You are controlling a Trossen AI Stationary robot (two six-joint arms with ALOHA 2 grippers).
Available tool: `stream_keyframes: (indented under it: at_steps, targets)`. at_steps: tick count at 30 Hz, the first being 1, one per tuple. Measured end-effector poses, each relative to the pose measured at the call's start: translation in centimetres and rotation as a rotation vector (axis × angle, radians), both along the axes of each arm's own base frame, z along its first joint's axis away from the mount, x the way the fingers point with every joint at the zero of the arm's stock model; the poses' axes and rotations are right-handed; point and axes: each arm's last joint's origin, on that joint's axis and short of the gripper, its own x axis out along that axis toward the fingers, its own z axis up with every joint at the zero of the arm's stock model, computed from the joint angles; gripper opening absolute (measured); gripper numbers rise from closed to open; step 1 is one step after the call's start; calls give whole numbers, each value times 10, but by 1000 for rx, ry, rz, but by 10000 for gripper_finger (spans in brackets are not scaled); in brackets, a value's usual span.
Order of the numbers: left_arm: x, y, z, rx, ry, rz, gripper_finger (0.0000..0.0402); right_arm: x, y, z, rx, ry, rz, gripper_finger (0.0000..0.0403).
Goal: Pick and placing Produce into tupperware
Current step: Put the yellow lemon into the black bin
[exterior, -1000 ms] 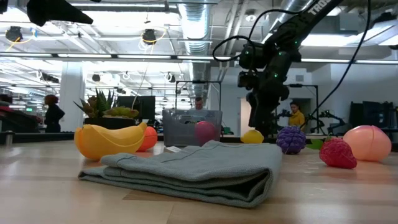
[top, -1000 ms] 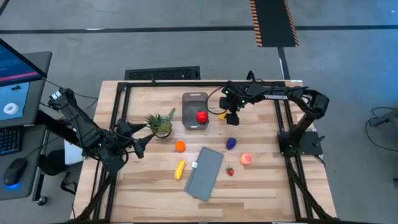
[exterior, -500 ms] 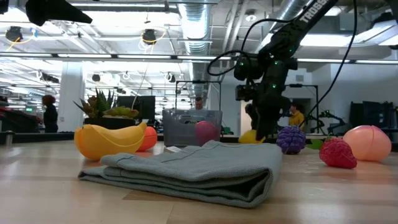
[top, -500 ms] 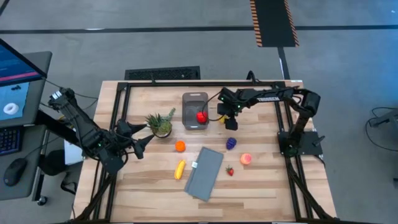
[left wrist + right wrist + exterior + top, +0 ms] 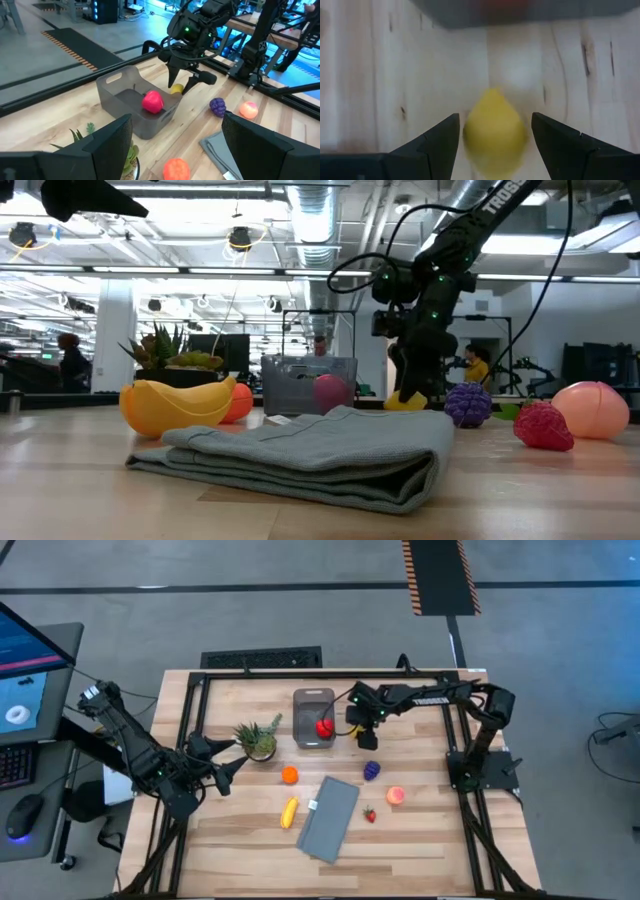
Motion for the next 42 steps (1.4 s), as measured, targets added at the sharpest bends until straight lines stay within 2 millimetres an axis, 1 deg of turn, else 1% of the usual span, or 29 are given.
stream_keyframes:
  at_steps: [4,11,17,27,42]
  targets:
    - [0,0,0,2,1,0,295,1,-1,0,15,-11,-13,271]
    - [0,0,0,-2,1,-1,295,-2,2,-11,46,61,-15,271]
    - [1,-1,-1,-2,7,-2,295,-2,2,-10,46,62,-26,271]
    - [-2,-3,-2,-14,3,-16,295,-10,-2,-12,70,124,-50,271]
    - [-2,-3,-2,-13,0,-13,295,-10,-1,-12,72,125,-46,269]
